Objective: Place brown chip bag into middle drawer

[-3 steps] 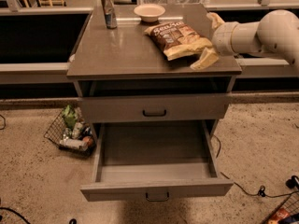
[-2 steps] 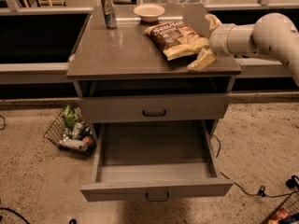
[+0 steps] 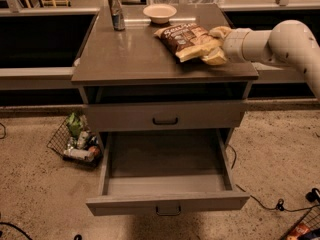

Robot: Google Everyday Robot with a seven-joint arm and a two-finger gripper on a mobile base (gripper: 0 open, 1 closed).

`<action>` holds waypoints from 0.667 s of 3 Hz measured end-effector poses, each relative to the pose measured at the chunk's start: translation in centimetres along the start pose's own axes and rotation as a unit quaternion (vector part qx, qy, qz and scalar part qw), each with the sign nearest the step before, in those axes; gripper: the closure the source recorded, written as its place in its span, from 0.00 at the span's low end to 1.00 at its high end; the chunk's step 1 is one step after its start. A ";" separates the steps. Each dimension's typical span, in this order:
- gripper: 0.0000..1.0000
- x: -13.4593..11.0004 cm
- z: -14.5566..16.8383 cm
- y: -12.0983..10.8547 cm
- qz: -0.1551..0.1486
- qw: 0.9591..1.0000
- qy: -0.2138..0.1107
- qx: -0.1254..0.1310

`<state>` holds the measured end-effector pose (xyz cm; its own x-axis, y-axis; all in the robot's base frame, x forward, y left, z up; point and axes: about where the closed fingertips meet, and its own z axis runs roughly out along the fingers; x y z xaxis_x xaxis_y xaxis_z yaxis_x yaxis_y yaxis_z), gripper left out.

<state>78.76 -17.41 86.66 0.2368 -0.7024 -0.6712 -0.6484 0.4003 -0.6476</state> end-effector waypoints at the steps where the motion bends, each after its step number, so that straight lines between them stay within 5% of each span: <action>1: 0.64 -0.1 0.3 0.2 0.006 1.000 -0.011 -0.001; 2: 0.88 -0.9 -0.3 0.2 0.002 1.000 -0.027 0.005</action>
Offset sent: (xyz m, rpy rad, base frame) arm -0.0159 0.0024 0.0201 0.0609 -0.0674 0.0388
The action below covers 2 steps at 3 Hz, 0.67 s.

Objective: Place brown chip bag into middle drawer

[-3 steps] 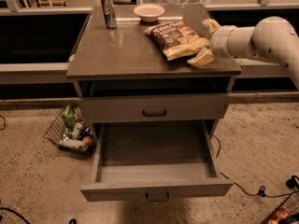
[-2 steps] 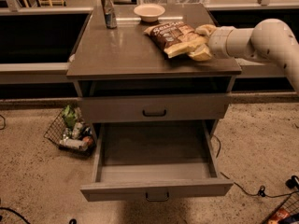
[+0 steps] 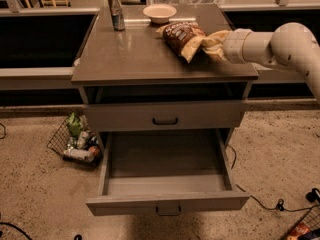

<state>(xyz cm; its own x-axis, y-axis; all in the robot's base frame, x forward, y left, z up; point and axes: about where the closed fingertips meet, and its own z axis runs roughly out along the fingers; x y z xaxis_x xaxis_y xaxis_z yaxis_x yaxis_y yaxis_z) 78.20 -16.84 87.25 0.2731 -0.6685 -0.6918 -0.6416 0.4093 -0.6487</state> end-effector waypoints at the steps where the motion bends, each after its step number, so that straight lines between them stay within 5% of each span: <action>1: 1.00 -2.9 -2.4 -0.1 -0.023 0.999 -0.029 0.009; 2: 1.00 -6.6 -6.5 -0.5 -0.055 0.997 -0.049 0.015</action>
Offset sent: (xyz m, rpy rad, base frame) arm -0.1053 -0.0055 0.1167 -0.0296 -0.1962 0.1140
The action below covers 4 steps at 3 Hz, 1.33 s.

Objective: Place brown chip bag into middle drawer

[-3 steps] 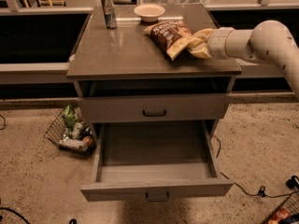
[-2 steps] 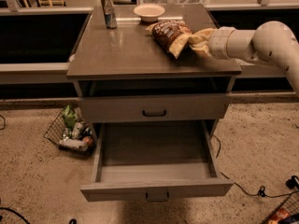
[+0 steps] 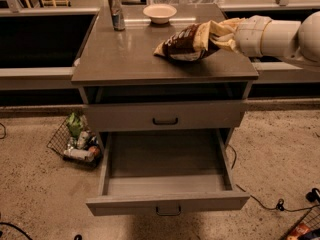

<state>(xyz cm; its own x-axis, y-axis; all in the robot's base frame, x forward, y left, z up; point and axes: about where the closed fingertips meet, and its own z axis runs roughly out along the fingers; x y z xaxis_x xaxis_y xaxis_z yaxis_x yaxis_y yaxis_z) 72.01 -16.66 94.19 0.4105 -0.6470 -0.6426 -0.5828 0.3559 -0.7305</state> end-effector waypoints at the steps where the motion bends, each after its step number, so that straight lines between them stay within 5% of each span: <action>1: 1.00 0.0 0.0 0.0 0.000 1.000 0.000 0.000; 2: 1.00 -3.5 -0.6 0.1 -0.014 0.999 -0.045 -0.016; 3: 1.00 -10.0 -2.4 0.9 -0.041 0.990 -0.127 -0.043; 4: 1.00 -16.0 -4.4 2.4 -0.047 0.974 -0.213 -0.064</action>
Offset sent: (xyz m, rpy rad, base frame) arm -0.0649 0.0513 0.0760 0.0612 -0.0987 0.2915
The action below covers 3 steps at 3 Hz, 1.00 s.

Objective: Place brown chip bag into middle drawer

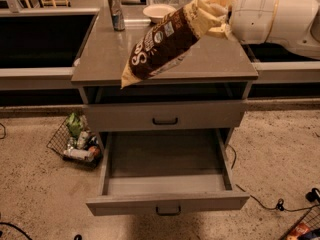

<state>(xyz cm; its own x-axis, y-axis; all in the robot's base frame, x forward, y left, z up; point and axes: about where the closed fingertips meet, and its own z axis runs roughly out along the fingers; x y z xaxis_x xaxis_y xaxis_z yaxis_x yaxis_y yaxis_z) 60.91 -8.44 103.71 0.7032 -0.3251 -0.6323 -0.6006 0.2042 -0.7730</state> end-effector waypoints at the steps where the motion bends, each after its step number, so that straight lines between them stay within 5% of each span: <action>1: 1.00 -3.7 0.7 2.3 -0.008 0.999 -0.045 -0.003; 3: 1.00 -3.4 1.5 4.5 0.005 0.998 -0.055 -0.016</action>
Offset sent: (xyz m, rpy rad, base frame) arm -0.0292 0.0157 0.0093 0.0365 -0.0317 0.0596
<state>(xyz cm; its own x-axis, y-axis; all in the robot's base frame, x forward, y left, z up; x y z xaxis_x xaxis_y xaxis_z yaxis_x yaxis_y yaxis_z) 56.39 -5.01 102.33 0.7339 -0.2198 -0.6427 -0.6182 0.1760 -0.7660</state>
